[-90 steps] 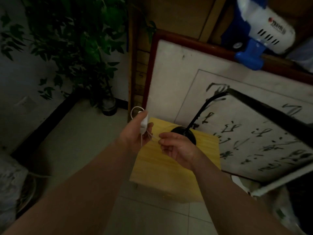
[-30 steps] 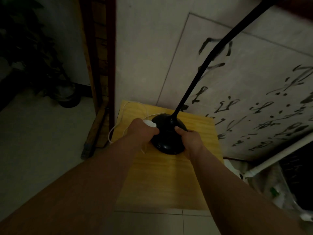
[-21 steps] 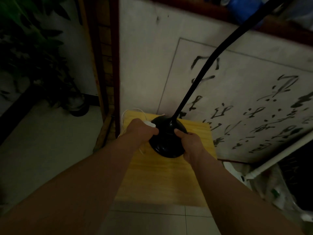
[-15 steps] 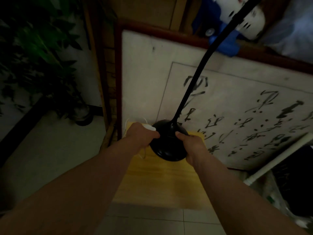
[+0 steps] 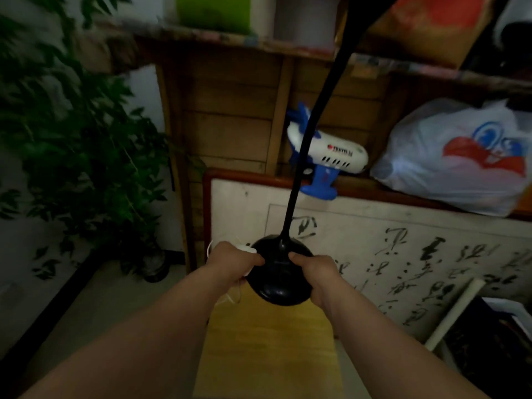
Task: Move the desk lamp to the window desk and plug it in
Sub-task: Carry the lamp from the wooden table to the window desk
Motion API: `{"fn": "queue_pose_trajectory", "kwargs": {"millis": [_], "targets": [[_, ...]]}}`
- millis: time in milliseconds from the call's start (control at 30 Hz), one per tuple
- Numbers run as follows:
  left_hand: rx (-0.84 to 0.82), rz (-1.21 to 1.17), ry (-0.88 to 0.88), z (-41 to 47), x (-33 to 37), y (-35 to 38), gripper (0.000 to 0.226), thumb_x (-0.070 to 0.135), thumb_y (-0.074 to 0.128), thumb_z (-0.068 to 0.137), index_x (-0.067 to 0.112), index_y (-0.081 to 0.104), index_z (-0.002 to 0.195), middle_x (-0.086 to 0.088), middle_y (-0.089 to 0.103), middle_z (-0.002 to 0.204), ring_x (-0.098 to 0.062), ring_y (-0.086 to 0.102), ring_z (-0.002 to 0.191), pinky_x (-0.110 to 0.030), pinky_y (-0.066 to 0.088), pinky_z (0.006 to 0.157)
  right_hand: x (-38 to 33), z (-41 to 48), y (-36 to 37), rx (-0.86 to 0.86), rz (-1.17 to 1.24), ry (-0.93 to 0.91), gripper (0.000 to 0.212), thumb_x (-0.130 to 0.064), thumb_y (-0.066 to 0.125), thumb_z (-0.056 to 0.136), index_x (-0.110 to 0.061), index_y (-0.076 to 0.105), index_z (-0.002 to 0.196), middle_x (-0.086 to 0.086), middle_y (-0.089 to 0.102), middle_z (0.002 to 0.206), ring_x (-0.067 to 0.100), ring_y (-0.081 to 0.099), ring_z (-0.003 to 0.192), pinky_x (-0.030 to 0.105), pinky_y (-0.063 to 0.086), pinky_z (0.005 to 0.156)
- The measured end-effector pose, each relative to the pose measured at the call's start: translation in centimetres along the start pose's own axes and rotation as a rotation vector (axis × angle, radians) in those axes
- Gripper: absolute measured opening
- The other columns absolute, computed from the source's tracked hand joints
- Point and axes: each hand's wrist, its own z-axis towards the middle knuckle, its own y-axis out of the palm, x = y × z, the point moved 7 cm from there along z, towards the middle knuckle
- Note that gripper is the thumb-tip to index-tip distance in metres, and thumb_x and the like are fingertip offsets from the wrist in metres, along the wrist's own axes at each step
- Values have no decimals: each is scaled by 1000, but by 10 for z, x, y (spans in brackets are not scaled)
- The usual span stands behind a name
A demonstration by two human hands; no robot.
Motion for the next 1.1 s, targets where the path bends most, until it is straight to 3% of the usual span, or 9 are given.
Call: {"fn": "queue_pose_trajectory", "kwargs": {"millis": [67, 233, 300, 400, 500, 633, 833, 1000, 1100], "targets": [[10, 3, 26, -20, 23, -5, 39, 10, 78, 75, 7, 48, 100, -7, 53, 87, -21, 57, 79, -31, 54, 55, -20, -17, -3, 2, -1, -18, 78, -34, 83, 65, 1, 56, 128, 23, 63, 122, 38, 65, 100, 50, 57, 87], [53, 37, 79, -60, 71, -19, 31, 12, 80, 73, 10, 49, 78, -8, 55, 86, -28, 60, 90, -43, 58, 83, -64, -60, -13, 12, 12, -50, 72, -33, 83, 63, 0, 58, 121, 23, 63, 117, 40, 67, 95, 53, 59, 81], [49, 38, 86, -76, 85, -21, 30, 11, 79, 73, 8, 51, 83, -10, 56, 90, -28, 60, 91, -42, 59, 81, -76, -74, -16, 6, 29, -48, 67, -31, 83, 66, 1, 58, 120, 23, 64, 116, 40, 67, 94, 54, 59, 81], [38, 43, 90, -103, 104, -24, 41, 9, 78, 74, 4, 52, 105, -12, 57, 98, -28, 60, 92, -41, 59, 77, -94, -92, -21, -4, 55, -67, 79, -36, 84, 54, -1, 58, 120, 23, 65, 114, 41, 67, 92, 55, 58, 81], [41, 48, 97, -128, 120, -25, 51, 10, 79, 73, 3, 52, 116, -14, 58, 104, -27, 60, 92, -36, 58, 66, -108, -106, -27, -15, 52, -76, 78, -36, 83, 51, -2, 59, 118, 22, 65, 111, 41, 68, 91, 56, 58, 80], [58, 51, 101, -157, 137, -27, 57, 10, 80, 72, 4, 49, 120, -9, 53, 90, -24, 57, 84, -33, 57, 60, -125, -132, -36, -18, 60, -60, 74, -32, 83, 54, -5, 57, 118, 22, 64, 113, 41, 67, 90, 57, 57, 80], [101, 97, 80, -193, 149, -31, 57, 12, 80, 72, 7, 49, 119, -8, 52, 86, -20, 55, 72, -28, 50, 48, -133, -141, -41, -45, 65, -70, 78, -32, 83, 48, -10, 59, 120, 20, 62, 114, 40, 67, 90, 55, 57, 80], [120, 91, 65, -212, 153, -34, 55, 12, 80, 73, 6, 51, 119, -9, 54, 87, -21, 57, 71, -30, 53, 50, -138, -153, -44, -58, 44, -82, 85, -33, 84, 47, -15, 56, 124, 18, 61, 115, 40, 66, 91, 54, 57, 81], [129, 99, 71, -219, 153, -36, 53, 14, 81, 72, 5, 54, 117, -12, 59, 97, -23, 60, 76, -35, 60, 64, -147, -179, -48, -72, 28, -81, 77, -30, 84, 55, -14, 55, 125, 18, 62, 114, 39, 66, 92, 51, 57, 84]]}}
